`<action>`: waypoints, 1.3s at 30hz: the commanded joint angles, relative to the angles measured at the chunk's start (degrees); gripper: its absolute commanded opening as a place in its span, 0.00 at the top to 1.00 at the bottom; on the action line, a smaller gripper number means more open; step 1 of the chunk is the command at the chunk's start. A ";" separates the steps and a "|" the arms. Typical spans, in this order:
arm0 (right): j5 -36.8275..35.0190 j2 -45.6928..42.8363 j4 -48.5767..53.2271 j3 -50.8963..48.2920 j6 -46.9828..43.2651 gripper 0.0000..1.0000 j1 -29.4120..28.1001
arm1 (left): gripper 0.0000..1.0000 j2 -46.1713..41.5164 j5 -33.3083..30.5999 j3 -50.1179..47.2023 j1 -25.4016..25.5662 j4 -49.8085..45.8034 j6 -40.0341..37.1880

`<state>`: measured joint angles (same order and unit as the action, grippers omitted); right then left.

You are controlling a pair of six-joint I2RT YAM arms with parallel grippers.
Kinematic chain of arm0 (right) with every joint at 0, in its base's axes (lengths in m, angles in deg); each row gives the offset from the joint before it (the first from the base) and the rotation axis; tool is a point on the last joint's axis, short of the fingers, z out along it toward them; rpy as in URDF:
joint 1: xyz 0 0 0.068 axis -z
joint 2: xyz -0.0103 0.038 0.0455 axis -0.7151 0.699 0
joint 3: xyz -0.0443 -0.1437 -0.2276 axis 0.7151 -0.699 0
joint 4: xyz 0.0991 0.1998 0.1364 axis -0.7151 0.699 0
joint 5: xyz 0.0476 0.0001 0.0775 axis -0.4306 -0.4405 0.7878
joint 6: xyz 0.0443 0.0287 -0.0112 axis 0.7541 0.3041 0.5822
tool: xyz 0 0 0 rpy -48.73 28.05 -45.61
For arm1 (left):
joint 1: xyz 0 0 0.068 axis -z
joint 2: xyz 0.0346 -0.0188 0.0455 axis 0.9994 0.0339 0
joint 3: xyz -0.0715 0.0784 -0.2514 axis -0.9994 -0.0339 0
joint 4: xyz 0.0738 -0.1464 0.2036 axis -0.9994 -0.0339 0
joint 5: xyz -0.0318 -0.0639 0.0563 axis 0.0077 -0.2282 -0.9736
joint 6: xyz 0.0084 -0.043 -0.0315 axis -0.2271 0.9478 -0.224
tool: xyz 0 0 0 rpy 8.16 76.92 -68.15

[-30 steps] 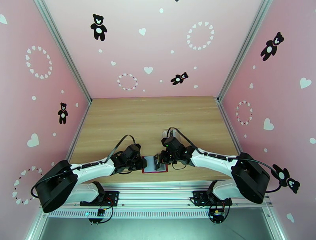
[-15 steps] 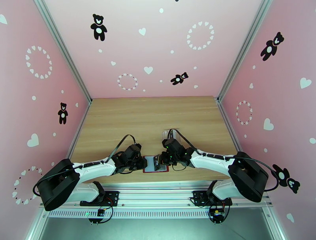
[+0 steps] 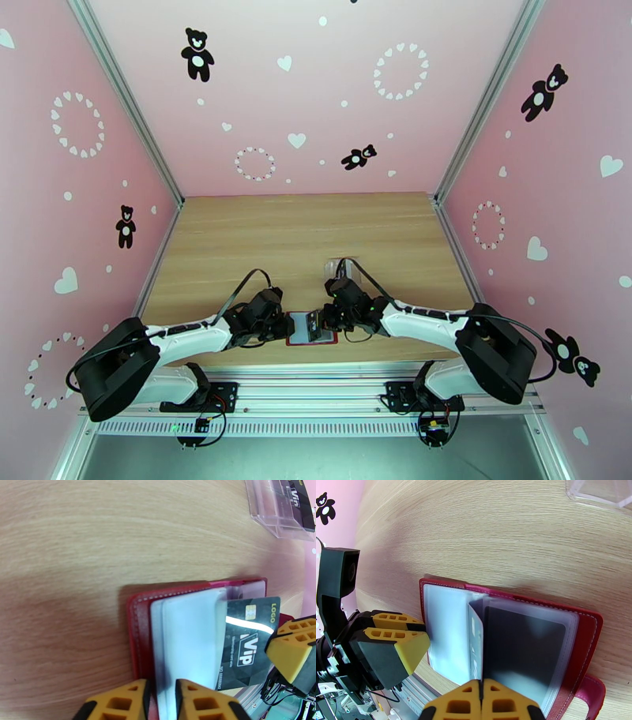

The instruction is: Put the credit cards into the card holder

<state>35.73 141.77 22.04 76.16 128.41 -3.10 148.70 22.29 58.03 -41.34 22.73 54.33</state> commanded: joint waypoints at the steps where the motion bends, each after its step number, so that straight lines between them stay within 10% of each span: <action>1: -0.56 2.19 -0.05 -1.49 0.17 1.00 -0.29 | 0.76 1.67 -1.08 -1.10 1.09 0.01 0.45; 39: -1.86 6.67 6.82 4.91 -1.60 0.85 -2.88 | 0.76 2.91 -1.01 0.50 1.74 -0.60 0.08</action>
<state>34.68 147.36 24.84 79.09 128.34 -5.05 149.97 21.26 58.23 -40.29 24.59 54.33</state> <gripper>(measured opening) 0.145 0.242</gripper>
